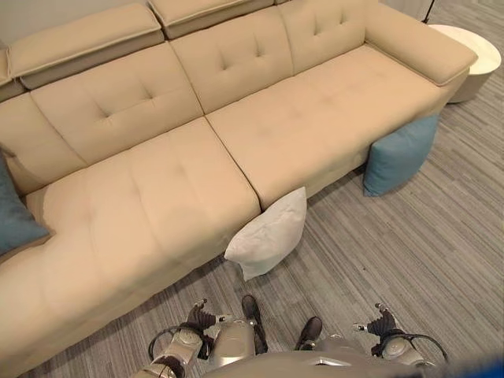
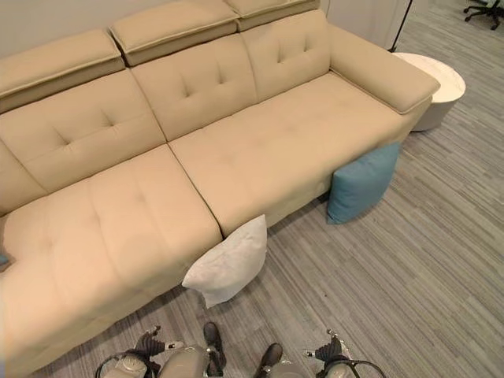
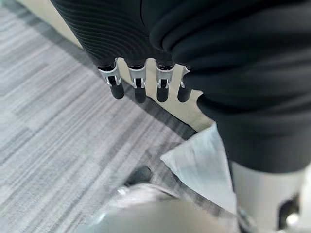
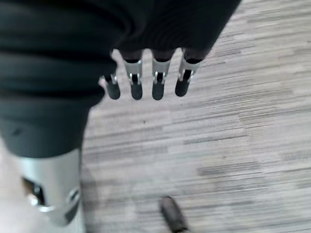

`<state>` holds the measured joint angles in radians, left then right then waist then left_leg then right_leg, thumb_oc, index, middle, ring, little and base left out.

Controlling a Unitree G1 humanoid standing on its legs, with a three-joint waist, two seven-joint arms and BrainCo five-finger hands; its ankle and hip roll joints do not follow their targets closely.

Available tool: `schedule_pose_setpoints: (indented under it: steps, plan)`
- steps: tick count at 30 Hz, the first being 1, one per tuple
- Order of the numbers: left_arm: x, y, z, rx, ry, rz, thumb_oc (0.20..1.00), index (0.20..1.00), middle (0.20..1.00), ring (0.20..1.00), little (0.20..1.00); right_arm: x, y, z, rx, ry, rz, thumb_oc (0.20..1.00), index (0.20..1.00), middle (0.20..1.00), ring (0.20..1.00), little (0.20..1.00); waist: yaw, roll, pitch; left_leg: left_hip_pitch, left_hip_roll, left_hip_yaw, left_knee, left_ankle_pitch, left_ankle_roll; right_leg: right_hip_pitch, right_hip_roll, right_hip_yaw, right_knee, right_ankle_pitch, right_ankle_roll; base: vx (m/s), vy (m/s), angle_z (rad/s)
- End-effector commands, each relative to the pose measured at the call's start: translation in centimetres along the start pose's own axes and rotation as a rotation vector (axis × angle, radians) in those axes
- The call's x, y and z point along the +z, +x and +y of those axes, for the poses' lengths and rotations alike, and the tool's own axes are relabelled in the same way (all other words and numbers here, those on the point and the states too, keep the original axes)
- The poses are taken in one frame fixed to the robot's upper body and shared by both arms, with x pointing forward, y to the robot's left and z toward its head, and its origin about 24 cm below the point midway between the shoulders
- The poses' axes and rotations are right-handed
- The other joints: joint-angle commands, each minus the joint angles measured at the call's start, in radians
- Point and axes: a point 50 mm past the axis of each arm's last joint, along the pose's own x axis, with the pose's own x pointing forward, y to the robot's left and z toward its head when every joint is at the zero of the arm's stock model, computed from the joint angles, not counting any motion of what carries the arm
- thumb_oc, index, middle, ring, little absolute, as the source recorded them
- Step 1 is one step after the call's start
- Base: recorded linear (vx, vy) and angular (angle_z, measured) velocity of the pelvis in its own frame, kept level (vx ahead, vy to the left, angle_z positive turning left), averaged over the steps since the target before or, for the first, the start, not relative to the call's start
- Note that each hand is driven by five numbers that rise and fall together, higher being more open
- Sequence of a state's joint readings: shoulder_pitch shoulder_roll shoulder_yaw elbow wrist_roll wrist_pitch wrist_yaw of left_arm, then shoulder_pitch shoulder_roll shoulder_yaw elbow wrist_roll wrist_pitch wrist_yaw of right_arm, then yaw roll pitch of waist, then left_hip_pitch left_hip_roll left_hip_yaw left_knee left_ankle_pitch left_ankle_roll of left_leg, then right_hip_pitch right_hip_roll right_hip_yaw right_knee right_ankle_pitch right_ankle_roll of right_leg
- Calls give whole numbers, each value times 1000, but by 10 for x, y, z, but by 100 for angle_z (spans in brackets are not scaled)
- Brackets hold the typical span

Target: Pick up all the scattered cushions and arrange them neatly on the sofa.

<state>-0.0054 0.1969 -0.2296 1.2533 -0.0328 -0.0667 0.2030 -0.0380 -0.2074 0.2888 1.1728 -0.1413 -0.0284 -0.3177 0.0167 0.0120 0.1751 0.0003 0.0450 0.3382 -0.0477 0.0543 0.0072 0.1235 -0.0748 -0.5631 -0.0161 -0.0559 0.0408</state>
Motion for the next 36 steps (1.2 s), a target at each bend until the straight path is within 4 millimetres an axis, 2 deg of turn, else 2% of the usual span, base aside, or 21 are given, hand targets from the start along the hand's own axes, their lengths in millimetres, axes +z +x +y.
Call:
schedule_pose_setpoints:
  steps: [1,2,3,4,5,9,11,12,13,14,16,20,21,23,24,27,29,30,36]
  plan:
    - [10,0,-9,-1,-10,-26,1000,1000,1000,1000,1000,5,4,-11,-29,-74,-31,1000,1000,1000,1000,1000,26,15,-16,-8,-48,-63,78,-89,-7,-60,-88,118,213,-46,84,161,154,22]
    - [11,1,-3,12,2,-35,1000,1000,1000,1000,1000,8,5,-12,-22,-83,-38,1000,1000,1000,1000,1000,27,24,-13,13,-59,-87,69,-98,13,-102,-115,135,334,-31,106,211,130,59]
    - [15,2,1,21,1,-52,1000,1000,1000,1000,1000,12,6,-13,-20,-73,-46,1000,1000,1000,1000,1000,18,31,-8,35,-70,-117,59,-101,22,-151,-121,194,386,-4,121,169,91,84]
    - [15,2,1,21,0,-52,1000,1000,1000,1000,1000,12,6,-14,-21,-73,-46,1000,1000,1000,1000,1000,19,33,-11,30,-67,-117,60,-100,22,-153,-117,193,380,1,119,206,-25,108]
    - [24,3,2,23,4,-92,1000,1000,1000,1000,1000,20,8,-16,-29,-51,-67,1000,1000,1000,1000,1000,6,42,-10,43,-76,-167,51,-97,19,-191,-92,283,316,-6,105,158,-86,89]
    - [30,3,3,14,40,-114,1000,1000,1000,1000,1000,27,10,-22,-37,-35,-83,1000,1000,1000,1000,1000,-18,35,-11,49,-87,-257,70,-113,13,-217,-62,449,199,28,115,156,-140,88]
    - [26,3,3,6,55,-104,1000,1000,1000,1000,1000,27,11,-24,-34,-32,-80,1000,1000,1000,1000,1000,-26,27,-20,55,-93,-309,80,-124,0,-197,-51,502,148,36,115,173,-256,88]
    - [16,5,21,10,70,-77,1000,1000,1000,1000,1000,-17,17,-105,-91,50,76,1000,1000,1000,1000,1000,-23,1,-24,57,-84,-311,90,-128,-16,-167,-53,484,120,33,113,138,-360,97]
    - [21,6,24,20,47,-85,1000,1000,1000,1000,1000,-19,15,-96,-121,31,62,1000,1000,1000,1000,1000,-18,-14,-27,50,-78,-318,95,-128,-24,-152,-55,471,100,31,107,44,-368,106]
    - [23,6,26,31,61,-87,1000,1000,1000,1000,1000,-7,16,-89,-117,50,11,1000,1000,1000,1000,1000,-18,-23,-23,40,-65,-320,103,-120,-41,-142,-51,458,90,30,100,-8,-317,105]
    - [31,7,26,23,65,-112,1000,1000,1000,1000,1000,-3,15,-82,-99,72,-17,1000,1000,1000,1000,1000,-15,-36,-14,13,-44,-322,119,-108,-61,-130,-43,435,68,28,91,-37,-258,48]
    - [31,7,26,23,65,-112,1000,1000,1000,1000,1000,-3,15,-82,-99,72,-17,1000,1000,1000,1000,1000,-16,-36,-14,13,-44,-322,119,-108,-61,-130,-43,434,68,28,91,-19,-124,21]
    - [48,7,20,13,-6,-165,1000,1000,1000,1000,1000,-5,13,-70,-78,112,-28,1000,1000,1000,1000,1000,-33,-49,8,-40,23,-250,154,-68,-87,-82,-25,338,27,0,58,-85,-442,-5]
    - [61,6,18,7,-27,-212,1000,1000,1000,1000,1000,-8,11,-68,-79,121,-18,1000,1000,1000,1000,1000,-49,-57,17,-64,55,-152,172,-54,-80,-69,-24,301,17,-7,49,-66,-289,96]
    - [61,6,18,7,-27,-212,1000,1000,1000,1000,1000,-8,11,-68,-79,121,-18,1000,1000,1000,1000,1000,-49,-57,16,-65,55,-152,174,-55,-80,-69,-24,301,17,-7,49,-14,-69,238]
    - [68,5,15,-9,-23,-242,1000,1000,1000,1000,1000,-20,8,-62,-69,118,26,1000,1000,1000,1000,1000,-72,-58,8,-60,83,-27,181,-69,-87,-40,-17,258,1,-25,46,52,-57,101]
    - [67,5,16,-7,-24,-240,1000,1000,1000,1000,1000,-20,8,-61,-68,115,27,1000,1000,1000,1000,1000,-72,-59,7,-58,84,-16,169,-51,-80,-42,-16,250,-1,-13,40,104,-8,34]
    - [64,5,18,1,-27,-235,1000,1000,1000,1000,1000,-18,8,-58,-64,105,22,1000,1000,1000,1000,1000,-65,-66,-2,-38,67,-34,143,-57,-78,-34,-14,248,-6,-10,46,177,10,40]
    - [67,3,25,24,-37,-266,1000,1000,1000,1000,1000,-6,10,-61,-78,88,-30,1000,1000,1000,1000,1000,-52,-75,-6,-17,42,-36,102,-67,-63,-38,-22,257,-5,-8,59,104,64,1]
